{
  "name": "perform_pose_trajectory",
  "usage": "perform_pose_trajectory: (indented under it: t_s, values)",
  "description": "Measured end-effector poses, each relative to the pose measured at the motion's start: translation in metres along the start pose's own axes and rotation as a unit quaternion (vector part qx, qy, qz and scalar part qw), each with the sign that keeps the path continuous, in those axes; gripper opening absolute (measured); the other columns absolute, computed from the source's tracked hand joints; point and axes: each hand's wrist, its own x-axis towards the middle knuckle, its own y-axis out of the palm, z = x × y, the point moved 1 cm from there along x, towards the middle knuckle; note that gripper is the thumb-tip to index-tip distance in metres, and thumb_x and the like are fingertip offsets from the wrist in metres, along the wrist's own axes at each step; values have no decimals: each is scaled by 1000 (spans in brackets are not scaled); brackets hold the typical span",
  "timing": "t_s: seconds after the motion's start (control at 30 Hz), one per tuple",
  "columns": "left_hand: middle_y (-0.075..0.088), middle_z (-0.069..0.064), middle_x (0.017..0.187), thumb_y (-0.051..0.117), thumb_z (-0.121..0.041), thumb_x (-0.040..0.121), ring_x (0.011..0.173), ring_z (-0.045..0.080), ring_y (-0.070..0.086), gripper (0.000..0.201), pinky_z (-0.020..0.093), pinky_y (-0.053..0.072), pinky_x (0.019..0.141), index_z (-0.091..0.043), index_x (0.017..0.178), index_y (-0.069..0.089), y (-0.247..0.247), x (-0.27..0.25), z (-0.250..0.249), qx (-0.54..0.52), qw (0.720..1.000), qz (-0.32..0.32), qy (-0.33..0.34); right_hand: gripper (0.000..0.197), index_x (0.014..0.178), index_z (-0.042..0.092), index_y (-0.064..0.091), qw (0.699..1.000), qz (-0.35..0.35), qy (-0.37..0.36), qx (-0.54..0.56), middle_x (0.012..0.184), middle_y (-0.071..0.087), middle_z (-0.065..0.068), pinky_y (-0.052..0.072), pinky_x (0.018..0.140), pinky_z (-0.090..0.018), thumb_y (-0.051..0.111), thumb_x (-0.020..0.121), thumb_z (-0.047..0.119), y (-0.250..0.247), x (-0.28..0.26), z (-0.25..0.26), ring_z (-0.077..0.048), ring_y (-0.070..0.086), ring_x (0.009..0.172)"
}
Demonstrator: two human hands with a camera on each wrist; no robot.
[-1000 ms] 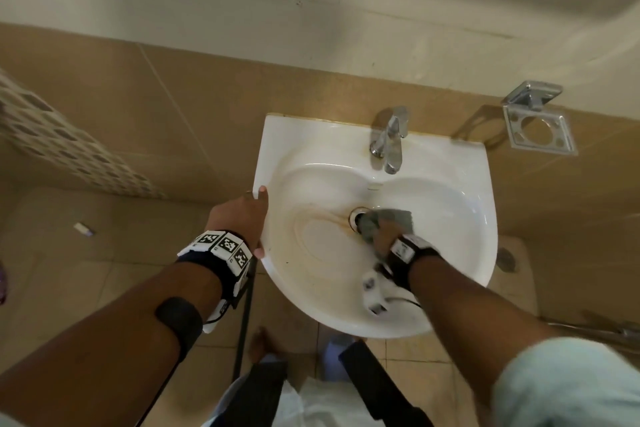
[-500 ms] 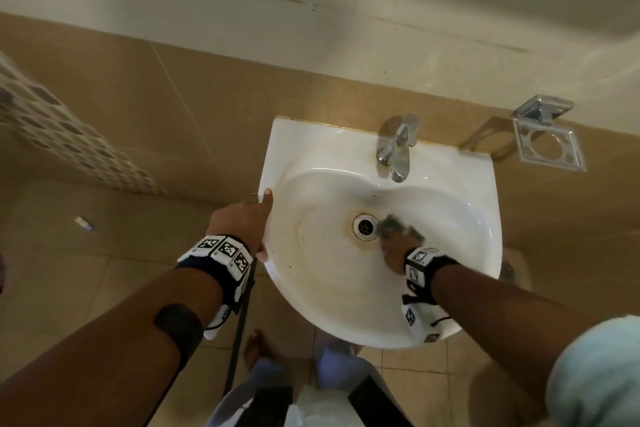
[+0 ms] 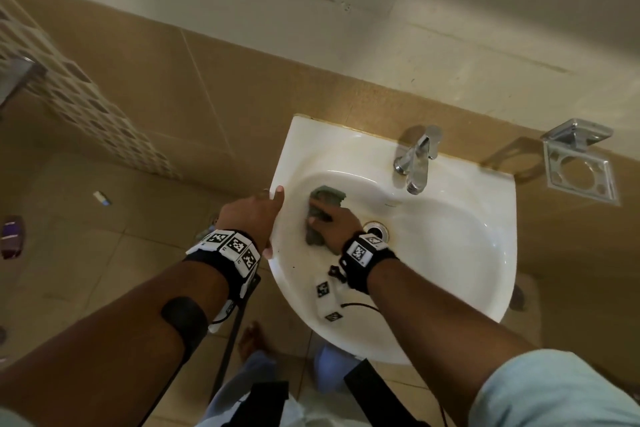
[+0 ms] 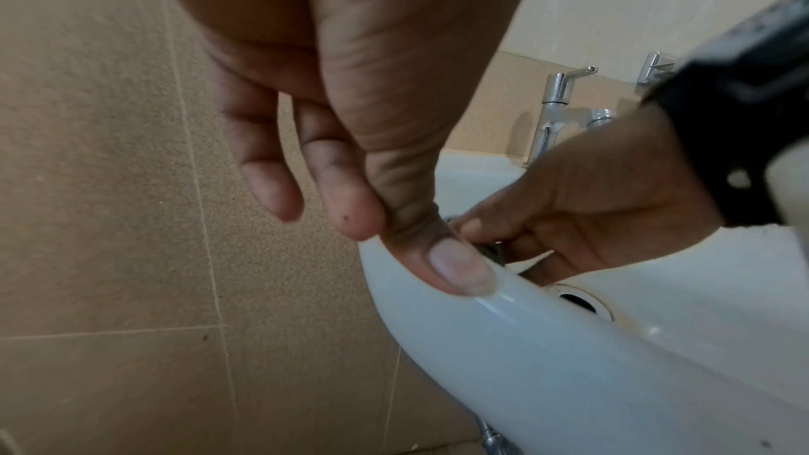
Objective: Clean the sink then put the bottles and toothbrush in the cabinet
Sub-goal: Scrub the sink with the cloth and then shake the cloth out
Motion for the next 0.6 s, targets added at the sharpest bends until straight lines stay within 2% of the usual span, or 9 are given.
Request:
perform_pose_trajectory:
  t_s: [0.07,0.13,0.2,0.27,0.33,0.4,0.5,0.6]
  values:
    - [41,3,149,85,-25,71,118,30,59,121,46,56,85,-24,158,2,1,0,1,-4,1000,2,-1,50,141,33,53,998,-53,24,1,140,57,-6,35,104,-19,64,93,27,-15,1,-24,-27,52,129]
    - [42,1,149,85,-25,71,119,29,58,120,47,56,86,-26,158,2,2,0,2,-10,1000,2,-4,50,138,22,58,987,-127,58,77,134,61,-6,35,93,-11,67,89,17,-14,4,-25,-26,56,124]
    - [40,0,150,84,-24,71,121,29,57,120,47,56,86,-29,158,2,3,1,3,-18,1000,3,-7,47,129,13,60,957,-196,101,188,122,66,-8,43,86,-17,68,83,12,-2,9,-13,-29,61,114]
    - [38,-1,153,85,-25,69,124,30,55,122,47,55,87,-31,157,1,4,1,5,-25,1000,5,-7,48,124,13,57,937,-223,130,237,118,65,-5,50,91,-30,67,77,19,11,12,-1,-29,62,113]
    - [35,-2,156,85,-26,69,125,30,55,122,46,55,87,-31,157,1,5,2,7,-27,1000,5,-6,50,128,20,57,946,-213,119,211,126,63,-3,48,102,-39,64,79,23,17,11,10,-29,59,119]
    - [35,-2,156,85,-25,69,124,30,55,122,46,55,87,-31,157,2,4,2,7,-27,1000,8,-2,47,128,31,62,966,-187,73,162,133,63,0,45,109,-39,64,82,24,20,1,21,-27,56,124]
    - [40,0,152,87,-26,69,122,30,57,123,45,55,85,-28,158,2,4,2,7,-18,1000,7,-2,47,120,47,66,987,-63,38,142,132,64,2,51,102,-41,68,82,21,33,-28,24,-28,61,118]
    - [43,2,148,87,-26,69,121,29,57,124,44,55,84,-24,158,2,2,2,5,-12,1000,2,5,53,91,54,74,984,5,49,173,118,71,3,56,96,-42,70,72,5,35,-49,15,-28,65,111]
